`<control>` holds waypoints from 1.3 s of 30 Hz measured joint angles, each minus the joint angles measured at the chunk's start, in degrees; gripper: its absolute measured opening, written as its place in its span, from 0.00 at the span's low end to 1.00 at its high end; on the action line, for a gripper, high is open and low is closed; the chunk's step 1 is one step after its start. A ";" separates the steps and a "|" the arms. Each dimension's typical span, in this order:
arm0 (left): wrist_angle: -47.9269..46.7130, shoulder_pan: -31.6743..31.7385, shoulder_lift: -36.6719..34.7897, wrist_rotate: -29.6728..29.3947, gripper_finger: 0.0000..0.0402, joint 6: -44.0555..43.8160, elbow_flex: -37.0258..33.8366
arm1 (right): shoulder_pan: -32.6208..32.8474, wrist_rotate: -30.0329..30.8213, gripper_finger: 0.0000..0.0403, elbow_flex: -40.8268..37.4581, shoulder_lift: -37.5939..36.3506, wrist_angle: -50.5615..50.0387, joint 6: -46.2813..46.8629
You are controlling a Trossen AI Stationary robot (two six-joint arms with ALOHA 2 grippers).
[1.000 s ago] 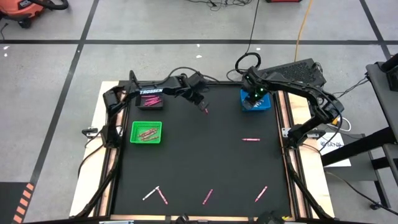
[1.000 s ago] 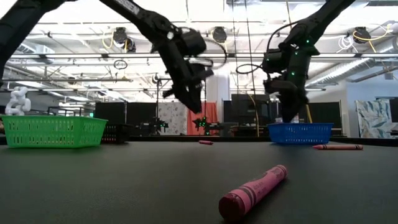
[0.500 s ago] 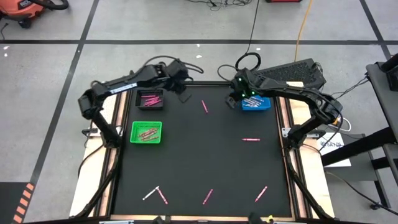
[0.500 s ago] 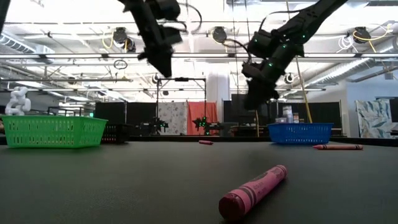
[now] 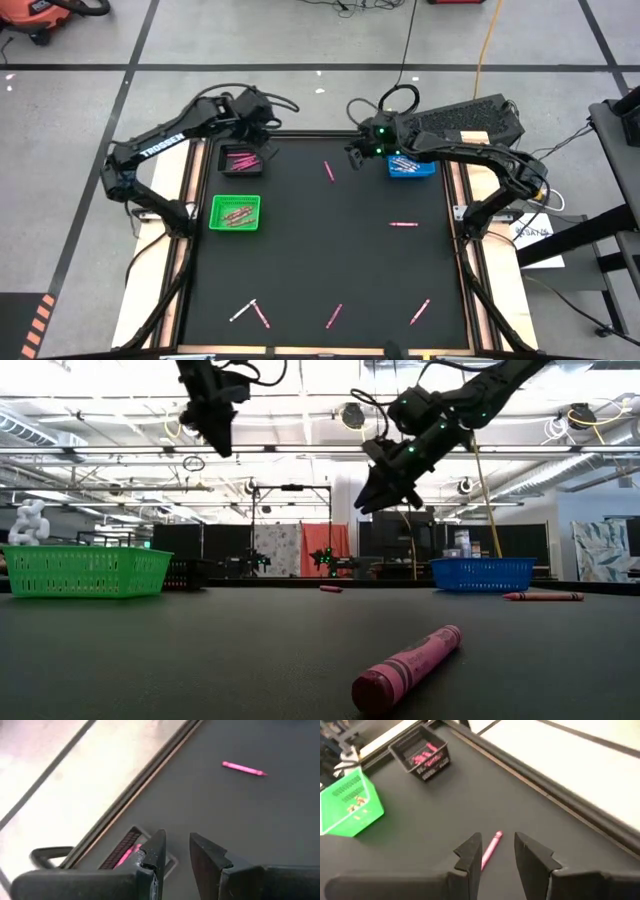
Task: Sort crayons
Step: Put the red crayon into the black bin
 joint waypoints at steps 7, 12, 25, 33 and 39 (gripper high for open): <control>-2.20 1.39 -2.33 -0.53 0.22 -0.01 -0.01 | 2.18 0.13 0.25 7.68 8.04 -1.49 1.44; -3.93 1.59 -3.12 -0.58 0.22 1.39 -0.02 | 3.71 4.65 0.25 16.75 15.06 -10.23 0.95; -4.90 1.75 -3.17 -0.95 0.22 3.95 -1.57 | 4.95 8.76 0.25 27.90 26.80 -24.51 1.24; -4.60 1.98 -3.19 -0.96 0.22 4.04 -1.57 | 5.34 8.70 0.25 27.96 26.81 -24.09 1.51; -4.58 1.96 -3.19 -0.96 0.22 4.01 -1.57 | 7.47 8.97 0.25 27.96 26.81 -22.96 3.16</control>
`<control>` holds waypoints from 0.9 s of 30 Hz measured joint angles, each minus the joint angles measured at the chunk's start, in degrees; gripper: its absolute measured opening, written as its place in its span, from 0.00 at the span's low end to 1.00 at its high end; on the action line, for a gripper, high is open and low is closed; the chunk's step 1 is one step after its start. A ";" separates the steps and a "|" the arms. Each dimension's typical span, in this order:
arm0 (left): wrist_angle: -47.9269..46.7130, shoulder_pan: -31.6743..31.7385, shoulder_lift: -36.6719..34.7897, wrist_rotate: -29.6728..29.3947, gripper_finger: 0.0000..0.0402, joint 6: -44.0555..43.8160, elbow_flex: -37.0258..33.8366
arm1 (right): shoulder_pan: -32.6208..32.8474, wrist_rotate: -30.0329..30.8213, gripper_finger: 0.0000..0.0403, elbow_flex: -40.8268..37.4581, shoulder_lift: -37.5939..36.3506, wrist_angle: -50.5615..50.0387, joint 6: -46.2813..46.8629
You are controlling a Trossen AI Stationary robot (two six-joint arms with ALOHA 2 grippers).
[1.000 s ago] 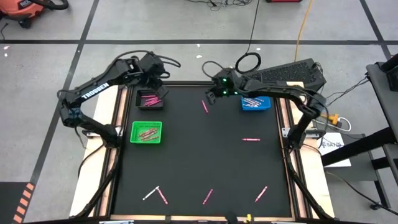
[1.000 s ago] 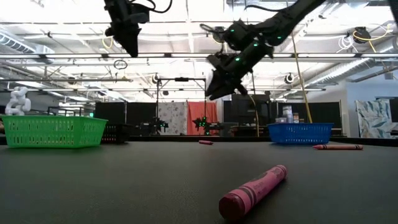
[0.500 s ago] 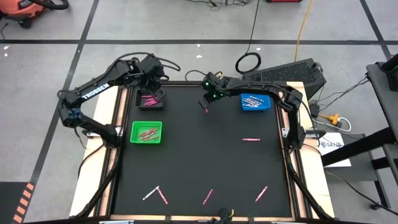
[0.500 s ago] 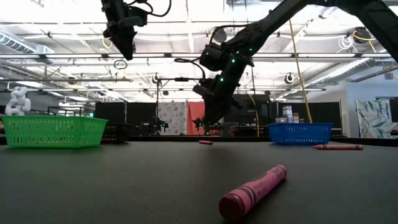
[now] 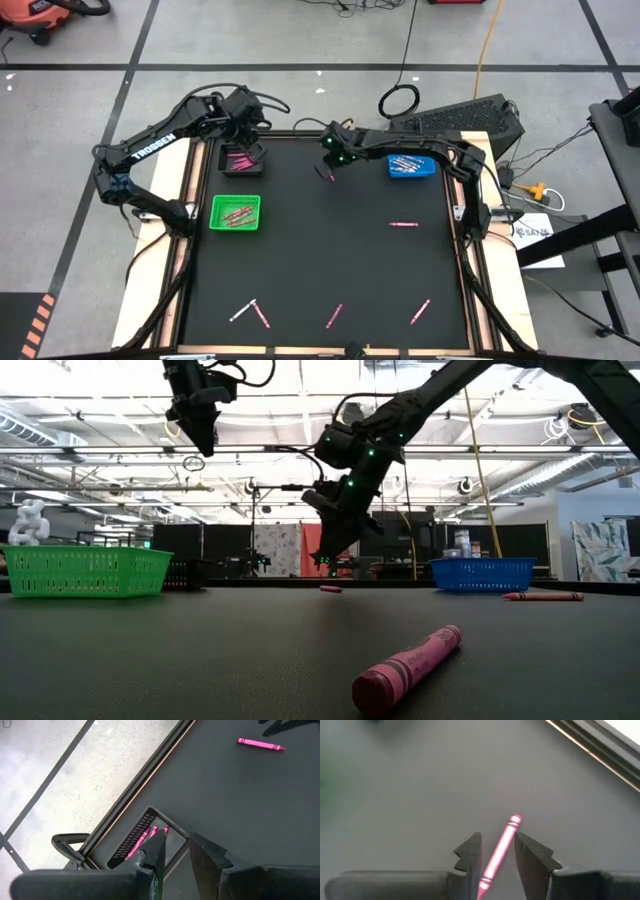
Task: Sort crayons
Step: Put the red crayon into the black bin
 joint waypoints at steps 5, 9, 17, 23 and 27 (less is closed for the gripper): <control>0.00 0.00 0.00 0.00 0.22 0.00 0.00 | 0.97 0.14 0.25 0.02 0.45 0.74 1.66; 0.00 0.00 0.00 0.02 0.22 -0.02 0.00 | 0.96 0.22 0.25 0.02 2.54 -0.22 3.01; -0.02 0.00 0.00 0.02 0.22 0.32 0.00 | 0.99 1.50 0.25 0.00 4.39 -3.00 4.37; -0.02 0.00 0.00 0.02 0.22 0.37 0.00 | 1.82 1.40 0.25 0.00 6.27 -2.60 5.38; -0.04 0.00 0.00 0.02 0.22 0.37 0.00 | 2.24 1.70 0.25 0.04 6.90 -2.29 5.39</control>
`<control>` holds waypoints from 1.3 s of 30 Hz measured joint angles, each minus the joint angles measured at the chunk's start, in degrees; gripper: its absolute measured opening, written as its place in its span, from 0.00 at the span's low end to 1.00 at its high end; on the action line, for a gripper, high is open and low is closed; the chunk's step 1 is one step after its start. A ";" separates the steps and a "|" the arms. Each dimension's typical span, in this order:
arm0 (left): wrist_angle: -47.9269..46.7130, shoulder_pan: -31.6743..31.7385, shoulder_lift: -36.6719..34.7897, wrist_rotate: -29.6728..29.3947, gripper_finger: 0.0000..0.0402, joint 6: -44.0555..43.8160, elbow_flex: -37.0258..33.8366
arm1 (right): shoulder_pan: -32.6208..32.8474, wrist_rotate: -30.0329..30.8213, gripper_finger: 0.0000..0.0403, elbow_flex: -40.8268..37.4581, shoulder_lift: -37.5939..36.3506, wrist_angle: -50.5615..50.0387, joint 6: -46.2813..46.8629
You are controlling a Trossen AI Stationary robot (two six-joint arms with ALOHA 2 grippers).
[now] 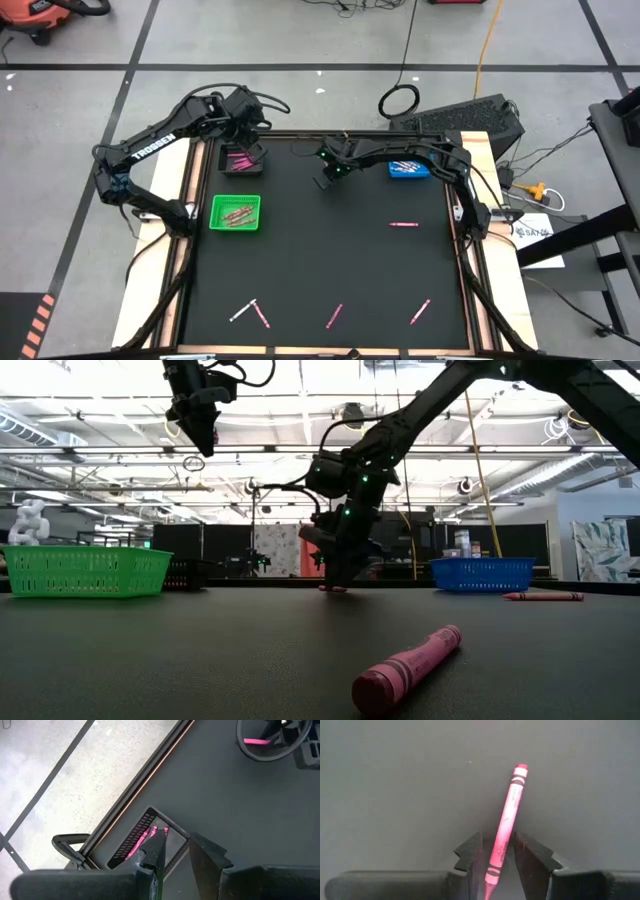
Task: Sort crayons
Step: Put the red crayon into the black bin
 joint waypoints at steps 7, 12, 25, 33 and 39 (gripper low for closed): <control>-0.02 0.00 0.00 0.31 0.22 0.02 0.00 | 0.09 -0.04 0.23 0.09 0.24 -1.40 -0.98; -0.08 0.00 0.00 0.39 0.22 0.07 0.00 | 0.05 0.08 0.11 0.09 0.26 -2.69 -1.83; -0.93 0.00 0.00 0.44 0.22 0.04 0.00 | 0.08 -0.88 0.01 -0.22 -1.61 -4.18 -7.65; -1.30 -0.09 0.00 0.74 0.22 0.04 0.00 | 0.09 -1.18 0.00 -0.24 -8.74 -7.08 -14.24; 2.11 -0.07 0.02 5.57 0.22 0.02 0.00 | 0.11 -3.68 0.00 -0.17 -16.27 -7.69 -17.93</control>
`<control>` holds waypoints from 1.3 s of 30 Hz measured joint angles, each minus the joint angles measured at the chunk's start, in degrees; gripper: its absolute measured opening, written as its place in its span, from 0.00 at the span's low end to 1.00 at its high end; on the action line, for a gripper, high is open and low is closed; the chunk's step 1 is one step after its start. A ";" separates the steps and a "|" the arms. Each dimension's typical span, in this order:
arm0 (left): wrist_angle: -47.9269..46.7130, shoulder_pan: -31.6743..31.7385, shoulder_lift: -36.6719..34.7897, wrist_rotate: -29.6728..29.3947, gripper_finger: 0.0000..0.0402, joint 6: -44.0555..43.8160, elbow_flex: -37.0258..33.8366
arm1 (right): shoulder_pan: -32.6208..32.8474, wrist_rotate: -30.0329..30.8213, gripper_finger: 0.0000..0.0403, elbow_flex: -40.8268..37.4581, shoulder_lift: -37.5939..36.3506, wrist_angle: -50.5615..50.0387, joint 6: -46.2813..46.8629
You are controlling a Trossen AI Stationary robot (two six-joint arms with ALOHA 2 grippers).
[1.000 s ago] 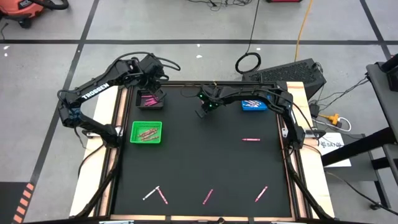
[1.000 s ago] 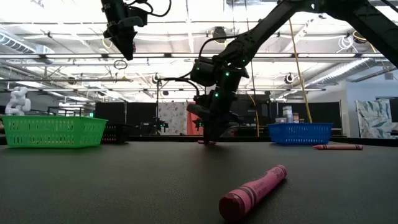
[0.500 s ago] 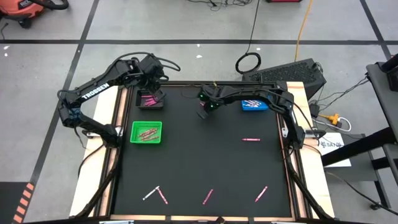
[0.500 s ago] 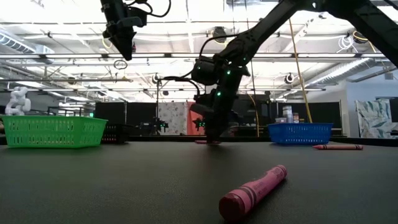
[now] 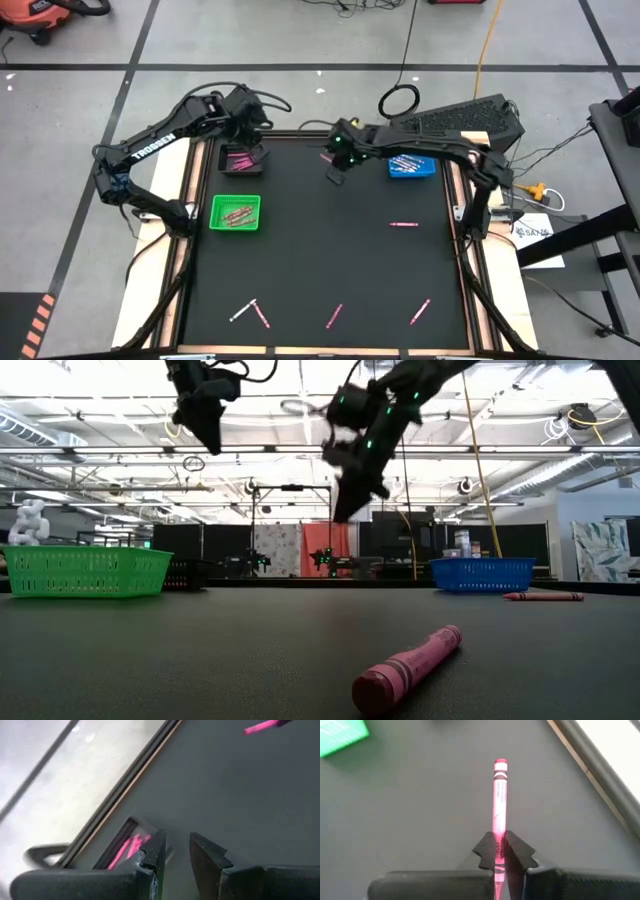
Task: Sort crayons
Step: Put the red crayon into the black bin
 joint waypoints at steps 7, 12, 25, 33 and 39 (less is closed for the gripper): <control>4.31 -1.57 0.02 4.33 0.22 2.47 0.00 | 0.00 -0.09 0.00 0.00 -9.27 -1.49 -3.62; 7.37 -3.35 0.02 4.40 0.22 2.65 0.00 | 0.00 -1.12 0.00 0.00 -16.01 -1.89 -4.45; 34.39 -8.95 -0.21 8.42 0.22 2.81 -18.85 | 0.11 -10.51 0.00 0.04 -23.79 -2.97 -5.84; 57.29 -11.36 -0.20 11.13 0.22 -1.23 -29.33 | 0.26 -15.39 0.00 0.04 -24.66 -5.44 -7.40; 72.02 -13.97 -0.22 15.49 0.22 -4.50 -35.48 | 0.26 -16.48 0.00 0.04 -25.03 -9.20 -8.11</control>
